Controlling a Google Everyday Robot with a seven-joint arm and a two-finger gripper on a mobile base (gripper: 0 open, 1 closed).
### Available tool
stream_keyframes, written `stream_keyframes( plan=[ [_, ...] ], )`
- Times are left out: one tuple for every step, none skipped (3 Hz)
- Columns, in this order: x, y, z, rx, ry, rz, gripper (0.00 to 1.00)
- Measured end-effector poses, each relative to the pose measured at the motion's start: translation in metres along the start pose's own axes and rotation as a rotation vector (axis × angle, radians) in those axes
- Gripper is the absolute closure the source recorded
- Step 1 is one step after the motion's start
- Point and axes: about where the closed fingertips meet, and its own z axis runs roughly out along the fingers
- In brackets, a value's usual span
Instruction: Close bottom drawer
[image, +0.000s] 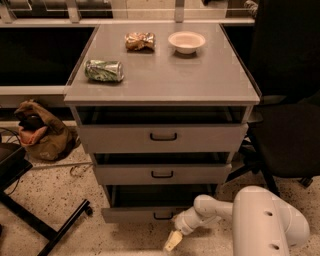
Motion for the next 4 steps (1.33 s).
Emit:
stream_keyframes(
  plan=[
    [0.0,0.0,0.0,0.0,0.0,0.0,0.0],
    [-0.001,-0.011,-0.005,0.029,-0.009,-0.008,0.0],
    [-0.003,-0.023,-0.011,0.058,-0.015,-0.019,0.0],
    [-0.006,-0.032,-0.018,0.087,-0.024,-0.031,0.0]
  ],
)
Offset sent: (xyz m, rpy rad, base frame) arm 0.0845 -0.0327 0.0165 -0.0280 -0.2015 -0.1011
